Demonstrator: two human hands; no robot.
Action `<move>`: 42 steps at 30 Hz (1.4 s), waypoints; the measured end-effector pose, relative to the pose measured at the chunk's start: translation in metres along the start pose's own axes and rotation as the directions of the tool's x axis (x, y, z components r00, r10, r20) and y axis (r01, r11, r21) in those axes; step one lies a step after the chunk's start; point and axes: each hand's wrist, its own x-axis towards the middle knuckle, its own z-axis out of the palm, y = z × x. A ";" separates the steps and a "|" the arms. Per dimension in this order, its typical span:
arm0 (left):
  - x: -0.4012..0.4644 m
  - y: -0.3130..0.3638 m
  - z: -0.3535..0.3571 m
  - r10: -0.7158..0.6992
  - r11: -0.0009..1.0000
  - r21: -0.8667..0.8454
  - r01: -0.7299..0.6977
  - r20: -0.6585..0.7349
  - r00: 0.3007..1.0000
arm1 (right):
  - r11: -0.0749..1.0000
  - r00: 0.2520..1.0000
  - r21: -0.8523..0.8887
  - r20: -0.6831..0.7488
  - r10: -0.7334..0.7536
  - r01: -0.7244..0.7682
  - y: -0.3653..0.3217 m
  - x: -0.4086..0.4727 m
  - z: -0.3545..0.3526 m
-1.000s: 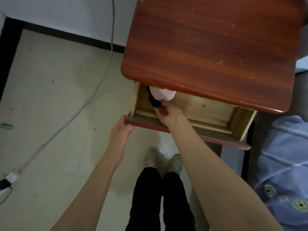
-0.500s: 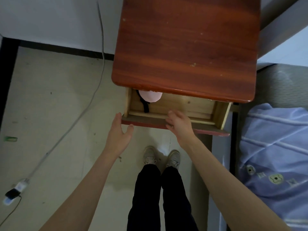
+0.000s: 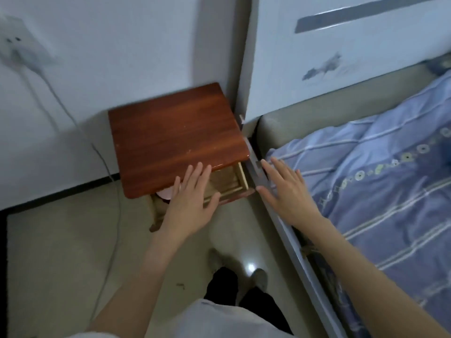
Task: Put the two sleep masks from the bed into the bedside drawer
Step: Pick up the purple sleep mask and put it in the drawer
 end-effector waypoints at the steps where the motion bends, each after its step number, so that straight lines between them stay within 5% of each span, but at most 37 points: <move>1: 0.001 0.019 -0.002 0.059 0.998 0.014 -0.059 0.018 0.998 | 0.999 0.999 -0.023 -0.040 0.031 -0.032 0.011 -0.018 -0.013; 6: -0.008 0.118 0.007 0.342 0.931 0.101 -0.350 0.083 0.936 | 0.962 0.931 0.025 -0.243 0.271 -0.274 0.070 -0.126 -0.057; 11: -0.056 0.240 0.049 0.600 0.780 0.080 -0.621 0.185 0.778 | 0.835 0.760 0.154 -0.353 0.545 -0.528 0.112 -0.277 -0.061; 20: -0.256 0.429 0.175 0.859 0.379 -0.086 -0.921 0.403 0.316 | 0.493 0.335 0.314 -0.442 0.832 -0.811 0.156 -0.603 -0.038; 29: -0.422 0.582 0.286 0.900 0.022 -0.292 -0.956 0.423 -0.109 | 0.136 -0.094 0.477 -0.428 0.899 -0.869 0.188 -0.835 -0.002; 34: -0.477 0.644 0.365 0.846 -0.027 -0.348 -0.937 0.491 -0.207 | 0.035 -0.213 0.536 -0.394 0.894 -0.844 0.239 -0.911 0.015; 42: -0.551 0.767 0.495 0.763 -0.005 -0.351 -0.936 0.604 -0.230 | -0.095 -0.269 0.547 -0.247 0.931 -0.832 0.355 -1.037 0.017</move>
